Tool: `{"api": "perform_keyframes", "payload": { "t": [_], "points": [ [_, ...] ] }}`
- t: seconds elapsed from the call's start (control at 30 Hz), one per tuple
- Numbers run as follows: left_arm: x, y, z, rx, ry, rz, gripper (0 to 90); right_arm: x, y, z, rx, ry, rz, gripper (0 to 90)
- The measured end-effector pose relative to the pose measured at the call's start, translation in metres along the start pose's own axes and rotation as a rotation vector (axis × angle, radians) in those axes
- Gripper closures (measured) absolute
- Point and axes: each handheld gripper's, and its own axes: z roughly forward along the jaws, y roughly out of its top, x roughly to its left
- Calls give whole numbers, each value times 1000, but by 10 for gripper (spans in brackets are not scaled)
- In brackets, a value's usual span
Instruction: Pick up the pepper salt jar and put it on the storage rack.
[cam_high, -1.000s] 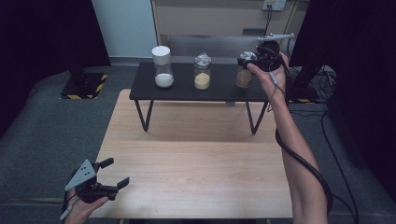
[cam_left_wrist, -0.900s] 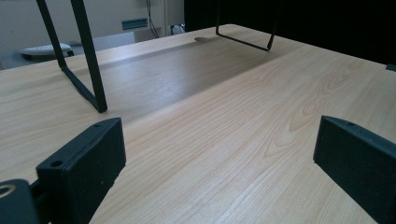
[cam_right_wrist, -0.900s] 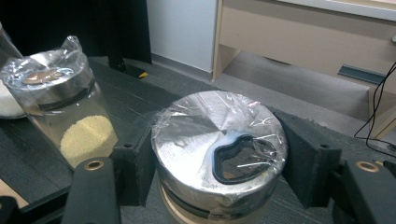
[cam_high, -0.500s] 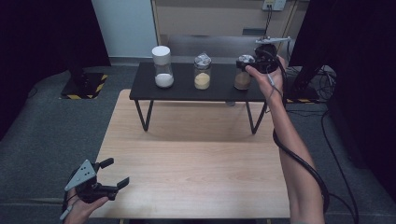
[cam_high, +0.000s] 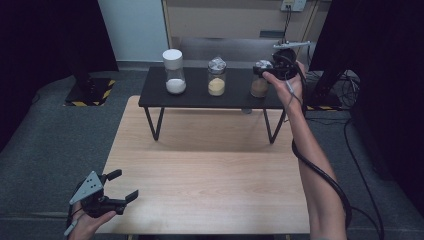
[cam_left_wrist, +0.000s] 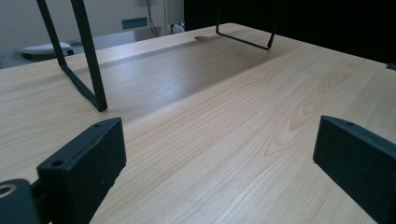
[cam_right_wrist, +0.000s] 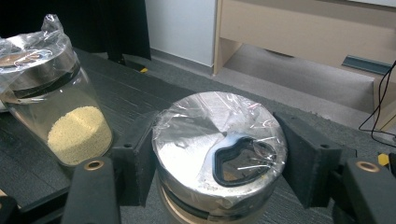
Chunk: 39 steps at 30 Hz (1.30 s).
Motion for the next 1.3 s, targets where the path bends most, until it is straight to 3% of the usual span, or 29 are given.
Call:
{"api": "perform_keyframes", "payload": {
  "t": [0.5, 0.77, 1.03, 1.3],
  "points": [
    [0, 0, 0, -1, 1, 1, 14, 0, -3, -1, -7, 5, -12, 342],
    [-1, 0, -1, -4, 2, 2, 14, 5, -4, -4, -34, -19, -20, 125],
    [-1, 0, -1, -3, 0, 6, 14, 9, -2, -21, -86, -40, -44, 78],
    [-1, 1, 0, -2, -1, 8, 14, 16, 0, -47, -131, -1, -90, 71]
  ]
}}
